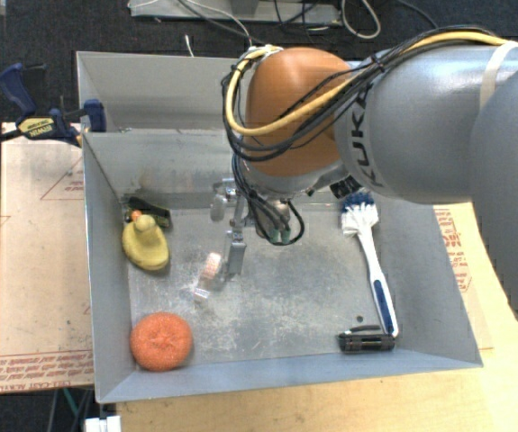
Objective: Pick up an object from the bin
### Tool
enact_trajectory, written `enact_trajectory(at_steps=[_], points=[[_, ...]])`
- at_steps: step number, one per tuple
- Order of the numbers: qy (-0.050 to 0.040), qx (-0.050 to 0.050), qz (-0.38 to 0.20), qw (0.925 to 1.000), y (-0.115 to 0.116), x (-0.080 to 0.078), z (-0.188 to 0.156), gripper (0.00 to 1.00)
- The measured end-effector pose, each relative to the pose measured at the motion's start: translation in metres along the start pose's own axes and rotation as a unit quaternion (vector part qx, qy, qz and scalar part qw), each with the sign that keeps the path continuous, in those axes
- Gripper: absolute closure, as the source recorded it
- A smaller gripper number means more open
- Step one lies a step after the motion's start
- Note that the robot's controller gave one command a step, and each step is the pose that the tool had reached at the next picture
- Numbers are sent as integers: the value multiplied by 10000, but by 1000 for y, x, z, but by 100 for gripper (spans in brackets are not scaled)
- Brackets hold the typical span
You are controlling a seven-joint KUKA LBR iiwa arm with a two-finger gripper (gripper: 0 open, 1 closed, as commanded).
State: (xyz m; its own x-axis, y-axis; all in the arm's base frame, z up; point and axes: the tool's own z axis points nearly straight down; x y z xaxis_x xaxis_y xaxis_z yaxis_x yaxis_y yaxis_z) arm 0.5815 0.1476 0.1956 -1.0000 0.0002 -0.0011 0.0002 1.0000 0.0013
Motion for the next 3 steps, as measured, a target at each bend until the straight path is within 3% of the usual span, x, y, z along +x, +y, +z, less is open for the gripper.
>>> enact_trajectory(at_steps=[1, 2, 3], points=[[3, -5, -1345, 9909, -3, -4, 85, 0], [-47, -8, -2218, 9751, -3, -13, 33, 0], [44, -17, -3050, 9524, 0, 1, 98, 0]])
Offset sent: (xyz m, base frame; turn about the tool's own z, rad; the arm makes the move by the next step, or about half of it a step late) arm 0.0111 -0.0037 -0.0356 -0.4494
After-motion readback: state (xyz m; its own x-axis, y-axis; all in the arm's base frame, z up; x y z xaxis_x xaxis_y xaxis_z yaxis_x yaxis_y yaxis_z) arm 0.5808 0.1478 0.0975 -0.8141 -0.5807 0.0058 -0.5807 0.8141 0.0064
